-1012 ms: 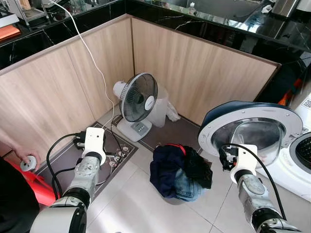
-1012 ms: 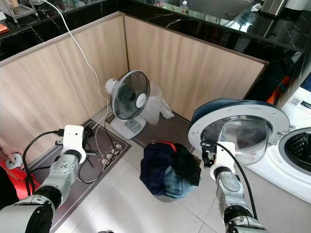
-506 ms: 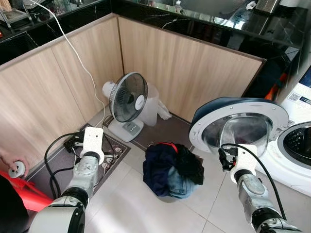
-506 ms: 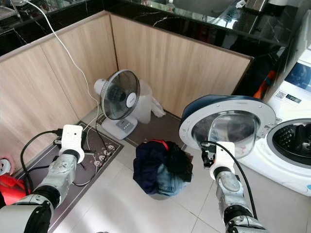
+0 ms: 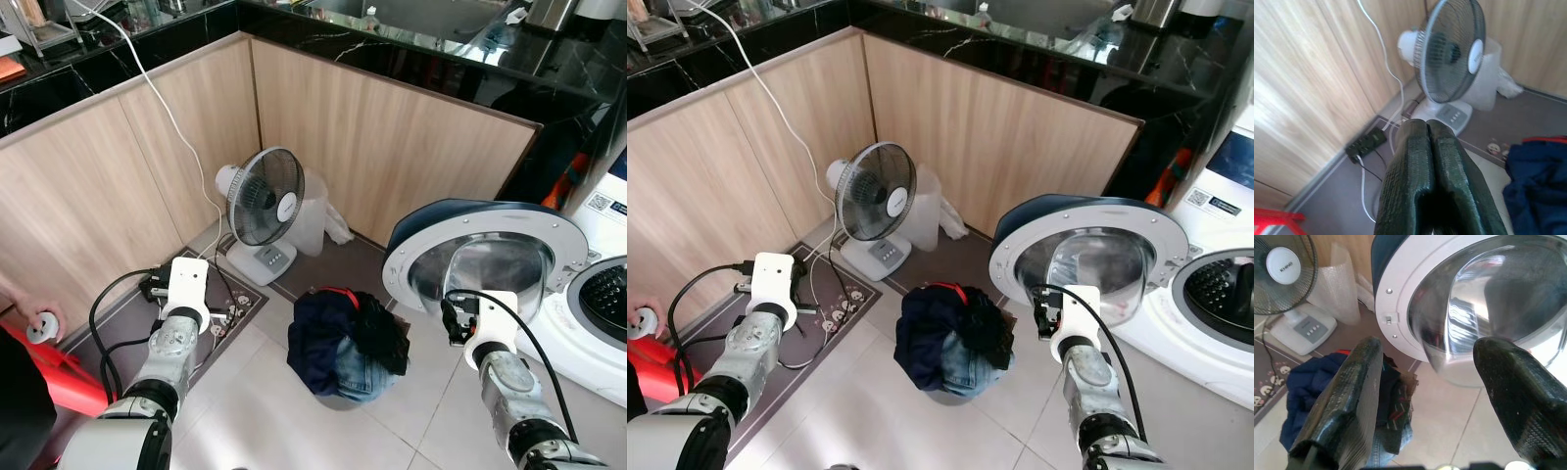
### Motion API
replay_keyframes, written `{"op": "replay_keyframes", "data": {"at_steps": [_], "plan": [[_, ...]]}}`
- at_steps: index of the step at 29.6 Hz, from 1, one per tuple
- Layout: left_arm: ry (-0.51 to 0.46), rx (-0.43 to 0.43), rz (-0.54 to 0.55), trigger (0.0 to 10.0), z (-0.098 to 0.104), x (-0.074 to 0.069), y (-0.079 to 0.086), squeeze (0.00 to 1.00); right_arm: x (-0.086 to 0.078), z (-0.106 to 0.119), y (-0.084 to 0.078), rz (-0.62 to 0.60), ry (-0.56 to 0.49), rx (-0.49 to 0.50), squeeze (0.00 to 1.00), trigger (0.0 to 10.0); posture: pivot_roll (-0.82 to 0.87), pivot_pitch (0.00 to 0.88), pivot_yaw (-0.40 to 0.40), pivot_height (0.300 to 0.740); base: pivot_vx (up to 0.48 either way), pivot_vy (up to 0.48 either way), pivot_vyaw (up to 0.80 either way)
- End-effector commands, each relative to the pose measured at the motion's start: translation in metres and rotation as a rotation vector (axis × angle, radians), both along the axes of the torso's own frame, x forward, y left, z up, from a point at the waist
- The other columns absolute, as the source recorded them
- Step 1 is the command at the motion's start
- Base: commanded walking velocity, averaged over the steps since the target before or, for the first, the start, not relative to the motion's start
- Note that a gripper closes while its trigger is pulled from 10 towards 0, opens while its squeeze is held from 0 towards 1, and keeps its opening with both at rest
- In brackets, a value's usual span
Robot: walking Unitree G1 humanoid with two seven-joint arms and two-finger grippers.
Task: Clothes washing
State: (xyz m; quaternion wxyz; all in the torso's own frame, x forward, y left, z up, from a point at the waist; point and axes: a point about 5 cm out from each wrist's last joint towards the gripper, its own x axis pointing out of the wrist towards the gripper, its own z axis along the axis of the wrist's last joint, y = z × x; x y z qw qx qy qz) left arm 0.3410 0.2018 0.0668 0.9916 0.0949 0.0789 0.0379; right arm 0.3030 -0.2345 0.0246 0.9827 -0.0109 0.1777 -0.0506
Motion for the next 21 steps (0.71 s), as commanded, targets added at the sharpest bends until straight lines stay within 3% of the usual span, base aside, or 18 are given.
{"op": "replay_keyframes", "data": {"at_steps": [1,12,18,21], "plan": [[0.026,-0.002,-0.015,10.0,-0.0062,-0.0028,-0.0046,0.00,-0.0026,-0.0022,-0.0039,-0.009,0.018,-0.007,0.00,10.0,0.03,0.067,-0.019,0.740,0.000,0.000,0.00],[0.030,0.016,-0.023,10.0,-0.0066,-0.0031,-0.0053,0.00,-0.0019,-0.0013,-0.0047,-0.011,0.016,-0.006,0.00,10.0,0.03,0.077,-0.020,0.740,0.000,0.000,0.00],[0.021,0.000,-0.015,10.0,-0.0056,-0.0025,-0.0055,0.00,-0.0026,-0.0015,-0.0064,-0.016,0.018,-0.006,0.00,10.0,0.03,0.088,-0.020,0.740,0.000,-0.384,0.00],[0.017,-0.010,-0.009,10.0,-0.0051,-0.0025,-0.0045,0.00,-0.0034,-0.0021,-0.0069,-0.020,0.019,-0.005,0.00,10.0,0.03,0.088,-0.020,0.740,0.000,0.000,0.00]]}}
